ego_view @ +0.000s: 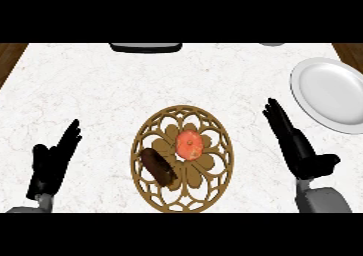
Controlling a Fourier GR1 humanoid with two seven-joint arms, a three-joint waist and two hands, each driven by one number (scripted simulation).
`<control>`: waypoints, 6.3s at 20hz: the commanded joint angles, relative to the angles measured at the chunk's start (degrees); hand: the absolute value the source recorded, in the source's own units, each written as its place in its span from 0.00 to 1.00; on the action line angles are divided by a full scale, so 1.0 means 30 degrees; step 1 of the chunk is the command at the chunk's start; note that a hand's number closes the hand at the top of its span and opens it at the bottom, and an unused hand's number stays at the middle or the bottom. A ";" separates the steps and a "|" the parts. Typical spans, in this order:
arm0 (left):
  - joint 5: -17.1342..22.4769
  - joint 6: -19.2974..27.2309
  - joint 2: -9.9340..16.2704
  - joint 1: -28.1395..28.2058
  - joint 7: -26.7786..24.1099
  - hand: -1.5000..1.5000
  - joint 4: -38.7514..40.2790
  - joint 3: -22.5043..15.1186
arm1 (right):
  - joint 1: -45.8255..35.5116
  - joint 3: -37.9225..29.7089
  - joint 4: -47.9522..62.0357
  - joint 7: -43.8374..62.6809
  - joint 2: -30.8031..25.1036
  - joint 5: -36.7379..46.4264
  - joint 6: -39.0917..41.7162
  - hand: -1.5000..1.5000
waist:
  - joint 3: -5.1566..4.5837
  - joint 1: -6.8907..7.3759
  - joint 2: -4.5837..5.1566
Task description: Pick the squash from the placemat and place it in the plate
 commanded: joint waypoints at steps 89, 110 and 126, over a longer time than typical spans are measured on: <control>-0.1418 -0.1813 -0.5837 0.0078 0.2374 0.50 -0.0317 0.0876 | -0.9687 0.7248 0.8910 0.1508 0.3936 2.1431 0.1927 1.00 | 0.0303 0.0130 -0.0213; -0.0936 -0.1627 -0.5368 0.1572 0.2520 0.50 -0.1876 0.1719 | 0.6770 -0.3554 -0.7226 -0.6366 -0.4169 1.0047 -0.1178 1.00 | 0.0295 -0.1183 -0.0406; -0.0771 -0.2641 -0.5331 -0.0436 0.2066 0.50 -0.0211 0.1999 | -0.2321 -0.9756 0.5697 -0.7904 -0.6260 0.6050 -0.0712 1.00 | 0.0327 0.0361 -0.0102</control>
